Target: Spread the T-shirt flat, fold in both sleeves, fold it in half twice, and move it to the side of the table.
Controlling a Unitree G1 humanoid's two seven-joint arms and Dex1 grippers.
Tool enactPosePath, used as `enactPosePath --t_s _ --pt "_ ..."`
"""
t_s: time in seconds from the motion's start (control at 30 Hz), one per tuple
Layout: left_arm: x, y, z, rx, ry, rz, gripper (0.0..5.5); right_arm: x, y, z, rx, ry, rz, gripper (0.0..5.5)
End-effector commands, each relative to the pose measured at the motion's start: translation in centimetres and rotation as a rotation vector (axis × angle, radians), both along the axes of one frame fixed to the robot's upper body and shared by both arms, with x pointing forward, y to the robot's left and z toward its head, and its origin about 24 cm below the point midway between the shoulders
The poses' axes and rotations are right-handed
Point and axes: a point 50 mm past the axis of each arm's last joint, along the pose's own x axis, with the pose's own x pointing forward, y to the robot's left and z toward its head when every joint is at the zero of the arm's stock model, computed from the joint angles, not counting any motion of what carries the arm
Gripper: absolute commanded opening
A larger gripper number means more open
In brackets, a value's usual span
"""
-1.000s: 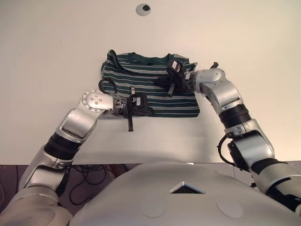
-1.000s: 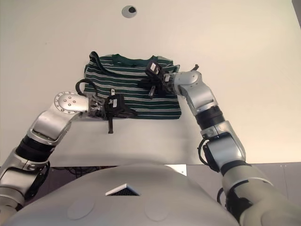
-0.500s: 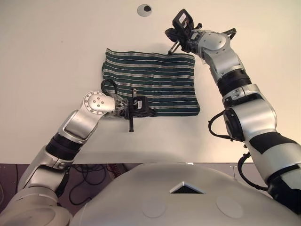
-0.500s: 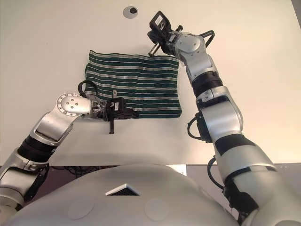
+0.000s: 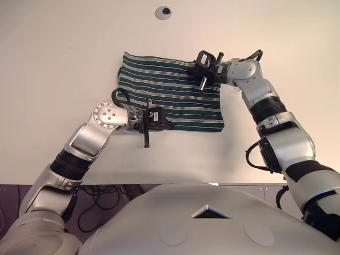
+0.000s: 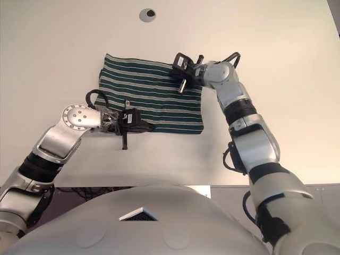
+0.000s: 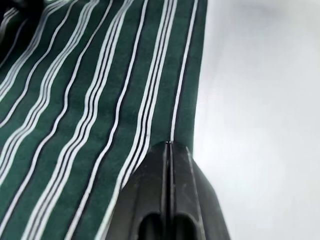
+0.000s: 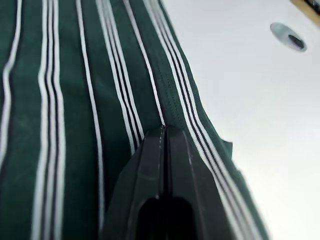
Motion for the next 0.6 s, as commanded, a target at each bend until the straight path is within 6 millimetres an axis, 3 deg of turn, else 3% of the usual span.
enactPosePath --t_s 0.03,0.13,0.27,0.33,0.4,0.53,0.6 --pt "0.0 4.6 -1.5 0.237 0.049 0.029 0.04 -4.6 -5.7 -3.2 -0.228 0.194 0.127 0.05" --pt "2.7 6.1 -0.7 0.264 -0.041 0.111 0.04 -8.2 -6.4 -1.9 -0.204 0.3 0.289 0.05" --pt "6.3 5.9 0.1 0.228 -0.175 0.229 0.04 -11.7 -4.3 0.2 -0.087 0.361 0.39 0.05" --pt "7.6 5.3 0.3 0.177 -0.217 0.297 0.04 -11.9 -3.2 0.6 -0.052 0.341 0.368 0.05" --pt "7.4 4.8 0.3 0.142 -0.212 0.292 0.04 -11.0 -3.2 0.7 -0.04 0.297 0.286 0.05" --pt "6.6 5.5 0.7 0.101 -0.187 0.302 0.0 -10.1 -4.3 1.2 -0.043 0.268 0.205 0.22" --pt "6.3 5.9 1.5 0.054 -0.191 0.322 0.41 -10.0 -5.2 1.3 -0.066 0.268 0.19 0.61"
